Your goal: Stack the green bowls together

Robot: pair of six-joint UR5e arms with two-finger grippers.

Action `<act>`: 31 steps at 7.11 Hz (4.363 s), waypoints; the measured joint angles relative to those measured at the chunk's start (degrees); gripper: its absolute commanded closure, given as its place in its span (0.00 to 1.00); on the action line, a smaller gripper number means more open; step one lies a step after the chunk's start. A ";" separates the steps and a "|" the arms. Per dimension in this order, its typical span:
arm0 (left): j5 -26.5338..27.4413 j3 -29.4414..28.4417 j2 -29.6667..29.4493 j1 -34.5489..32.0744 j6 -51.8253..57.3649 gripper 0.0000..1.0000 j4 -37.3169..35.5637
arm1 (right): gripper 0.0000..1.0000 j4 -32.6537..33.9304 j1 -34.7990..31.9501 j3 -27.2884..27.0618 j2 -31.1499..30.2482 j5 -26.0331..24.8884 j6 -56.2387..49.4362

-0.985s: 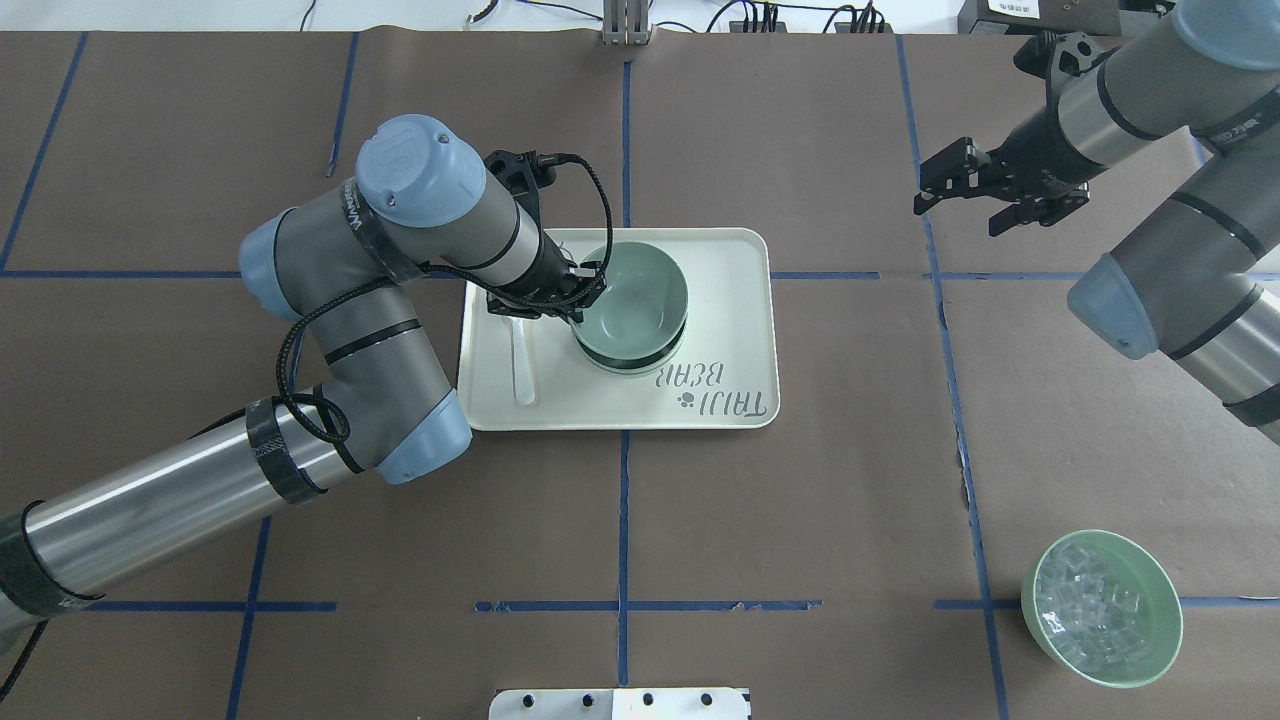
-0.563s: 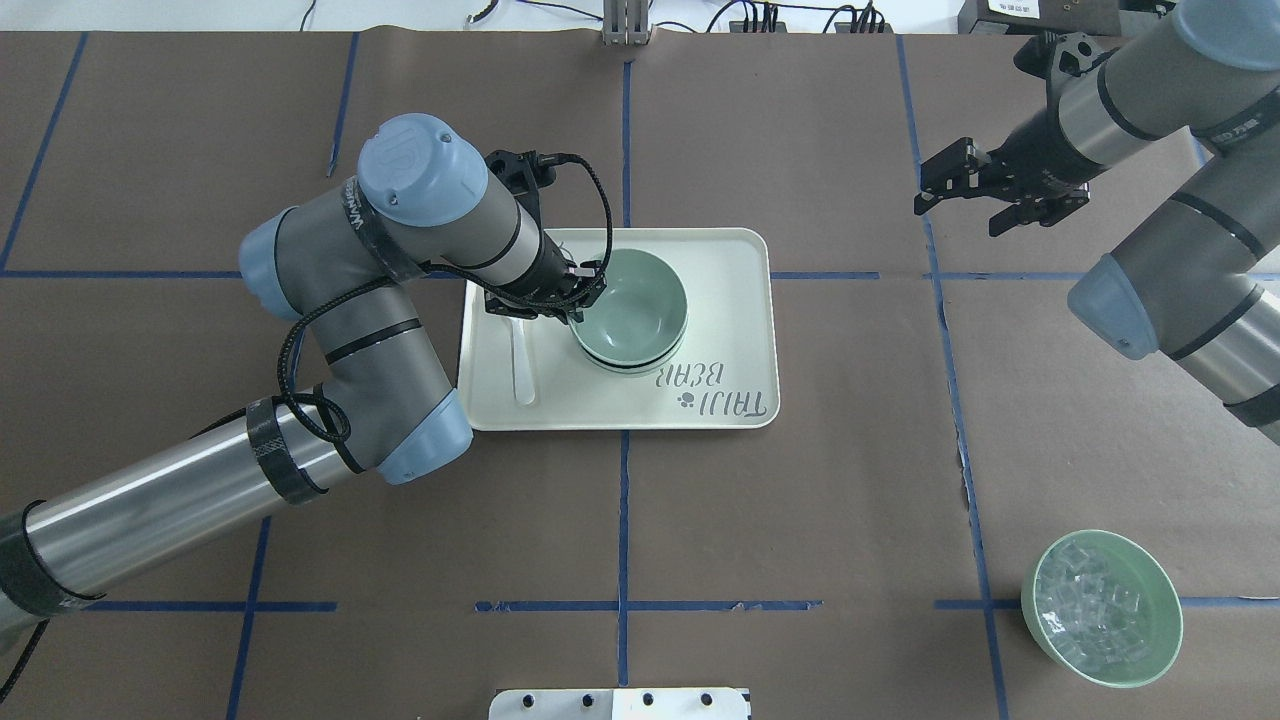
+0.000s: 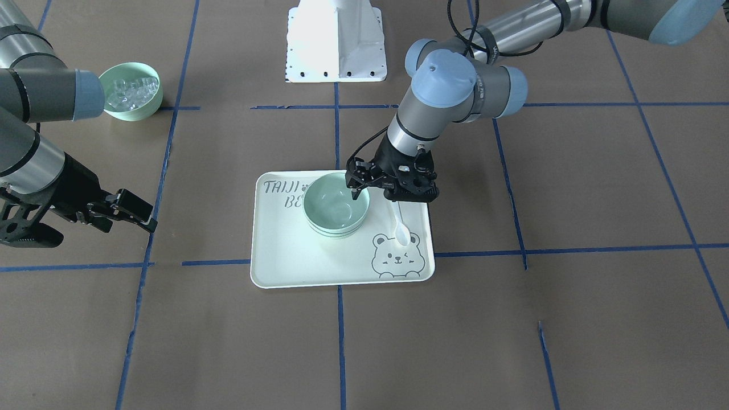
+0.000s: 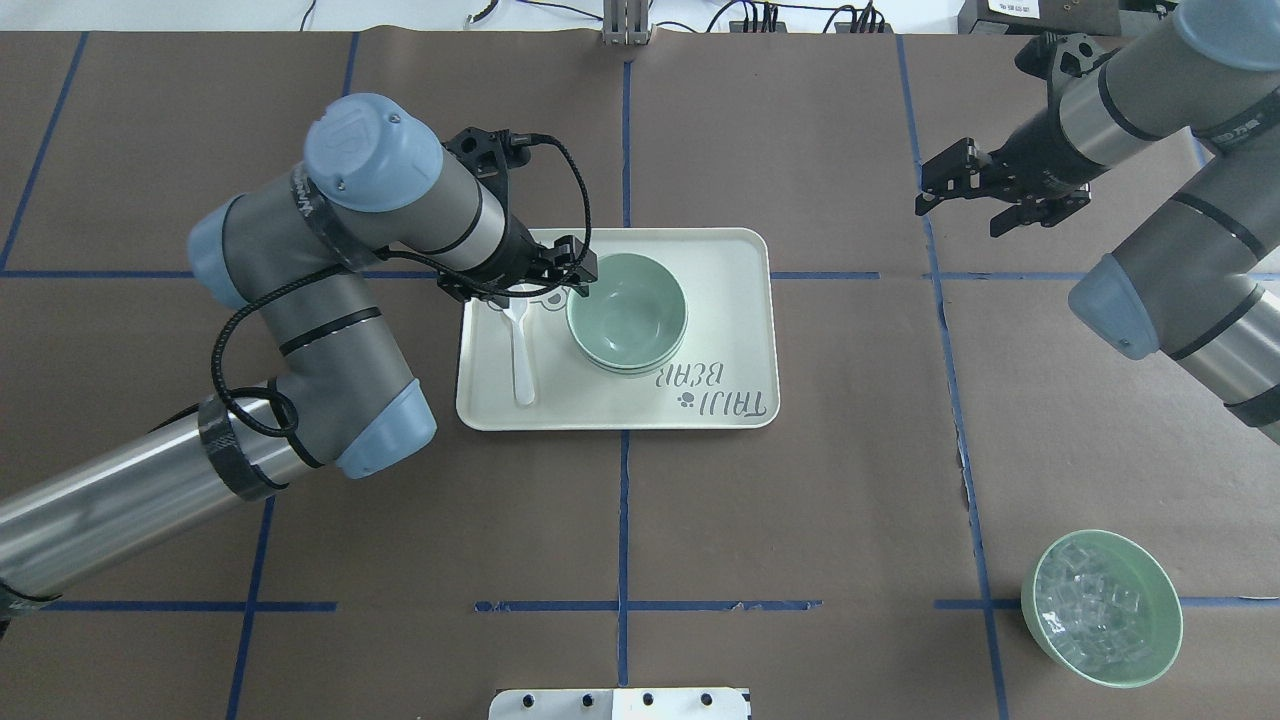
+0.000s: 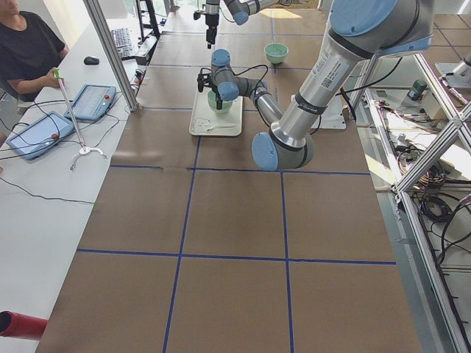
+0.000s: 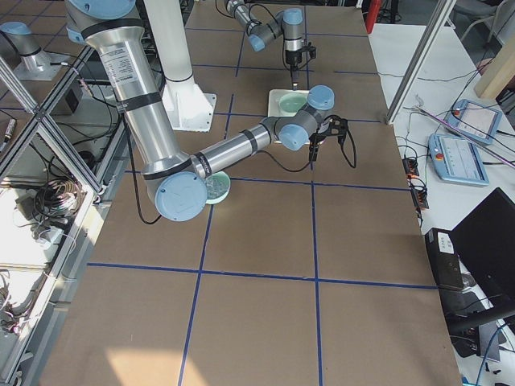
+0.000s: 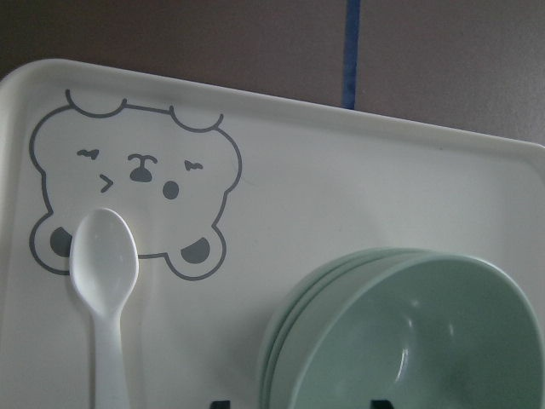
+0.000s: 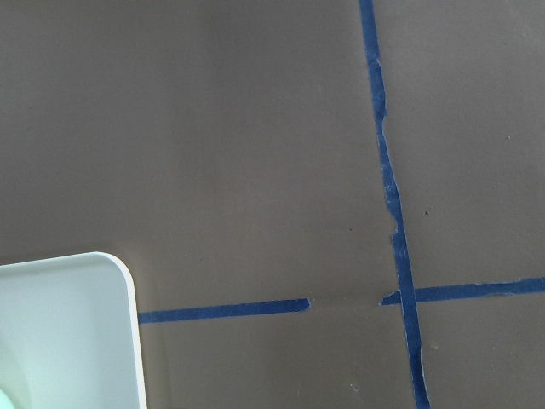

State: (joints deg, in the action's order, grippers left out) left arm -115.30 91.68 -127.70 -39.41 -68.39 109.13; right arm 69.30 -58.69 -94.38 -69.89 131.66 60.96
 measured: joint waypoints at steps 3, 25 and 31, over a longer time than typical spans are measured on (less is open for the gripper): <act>-1.97 11.66 13.23 -9.63 21.60 0.00 -4.10 | 0.00 1.35 -5.47 0.28 -5.25 1.02 -12.89; -21.39 0.92 33.66 -48.69 78.40 0.00 -24.33 | 0.00 27.39 -25.75 5.07 -10.74 1.24 -65.23; -23.05 -0.13 37.68 -51.44 80.85 0.00 -22.70 | 0.00 27.93 -25.84 7.90 -11.36 1.93 -65.76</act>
State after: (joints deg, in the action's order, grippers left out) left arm -138.35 91.55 -90.02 -90.85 12.45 86.43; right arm 97.22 -84.53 -86.49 -81.25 133.60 -4.79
